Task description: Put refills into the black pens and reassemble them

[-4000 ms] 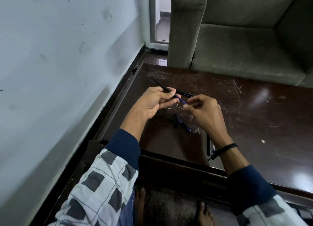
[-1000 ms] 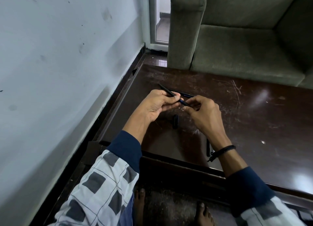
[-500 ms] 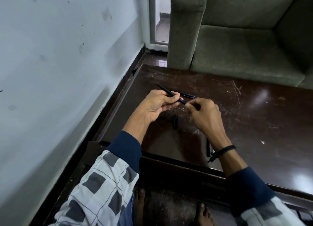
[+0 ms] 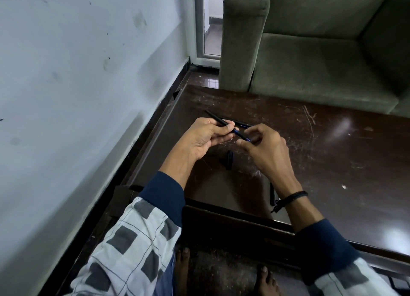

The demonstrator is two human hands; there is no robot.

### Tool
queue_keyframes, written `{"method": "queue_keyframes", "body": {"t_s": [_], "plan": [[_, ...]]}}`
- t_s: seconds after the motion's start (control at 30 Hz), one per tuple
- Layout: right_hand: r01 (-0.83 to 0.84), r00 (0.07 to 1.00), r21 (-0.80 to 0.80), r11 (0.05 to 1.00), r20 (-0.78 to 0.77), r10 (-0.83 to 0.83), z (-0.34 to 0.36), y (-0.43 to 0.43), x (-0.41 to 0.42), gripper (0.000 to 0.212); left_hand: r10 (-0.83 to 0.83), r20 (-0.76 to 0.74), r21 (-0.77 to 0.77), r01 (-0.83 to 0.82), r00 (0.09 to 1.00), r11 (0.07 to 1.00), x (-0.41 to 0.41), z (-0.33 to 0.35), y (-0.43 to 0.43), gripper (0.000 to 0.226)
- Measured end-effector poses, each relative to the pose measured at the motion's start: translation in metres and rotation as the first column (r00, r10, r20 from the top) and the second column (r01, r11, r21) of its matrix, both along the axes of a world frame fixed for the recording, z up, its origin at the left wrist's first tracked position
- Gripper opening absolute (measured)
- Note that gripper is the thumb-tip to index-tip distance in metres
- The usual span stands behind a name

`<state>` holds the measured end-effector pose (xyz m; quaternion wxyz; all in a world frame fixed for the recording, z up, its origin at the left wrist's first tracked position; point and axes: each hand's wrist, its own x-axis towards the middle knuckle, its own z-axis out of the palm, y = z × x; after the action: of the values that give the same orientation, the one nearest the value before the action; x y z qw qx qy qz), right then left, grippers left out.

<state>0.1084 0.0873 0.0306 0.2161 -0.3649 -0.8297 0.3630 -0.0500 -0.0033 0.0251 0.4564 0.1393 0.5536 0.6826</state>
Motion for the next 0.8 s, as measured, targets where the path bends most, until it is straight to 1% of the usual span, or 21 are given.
{"method": "queue_keyframes", "body": {"t_s": [0.13, 0.23, 0.33, 0.47, 0.5, 0.57, 0.67, 0.8], "plan": [[0.007, 1.0, 0.015, 1.0, 0.013, -0.007, -0.0017, 0.0006, -0.0001, 0.006, -0.009, 0.002, -0.006, 0.009, 1.0, 1.0, 0.0009, -0.0003, 0.0, 0.009], [-0.011, 1.0, 0.009, 1.0, 0.029, 0.011, -0.001, 0.0003, -0.0004, 0.013, -0.003, 0.002, -0.006, 0.003, 1.0, 1.0, 0.0002, 0.0007, -0.0004, 0.008], [-0.003, 1.0, 0.006, 1.0, 0.001, 0.003, -0.0002, -0.001, -0.0004, 0.021, 0.011, 0.008, -0.001, -0.011, 1.0, 1.0, -0.0003, 0.0017, -0.001, 0.008], [0.016, 1.0, 0.019, 1.0, 0.005, -0.016, -0.0031, 0.0007, -0.0004, 0.006, 0.005, -0.001, -0.009, -0.005, 1.0, 1.0, 0.0002, 0.0018, -0.0015, 0.008], [0.011, 1.0, 0.028, 1.0, 0.016, -0.011, -0.0032, 0.0011, -0.0005, 0.006, 0.004, 0.001, -0.008, -0.004, 1.0, 1.0, 0.0002, 0.002, -0.0018, 0.008], [-0.001, 1.0, 0.025, 1.0, 0.027, 0.001, -0.0027, 0.0008, -0.0009, 0.011, 0.007, 0.004, -0.004, -0.007, 1.0, 1.0, -0.0001, 0.0023, -0.0019, 0.009], [0.003, 1.0, 0.013, 1.0, -0.001, -0.003, -0.002, -0.0001, -0.0011, 0.016, 0.018, 0.007, -0.001, -0.018, 1.0, 1.0, -0.0005, 0.0026, -0.002, 0.009], [0.009, 1.0, 0.032, 0.999, 0.002, -0.009, -0.0031, 0.0005, -0.0006, 0.005, 0.005, 0.003, -0.007, -0.004, 1.0, 1.0, 0.0005, 0.0024, -0.0017, 0.008]]}}
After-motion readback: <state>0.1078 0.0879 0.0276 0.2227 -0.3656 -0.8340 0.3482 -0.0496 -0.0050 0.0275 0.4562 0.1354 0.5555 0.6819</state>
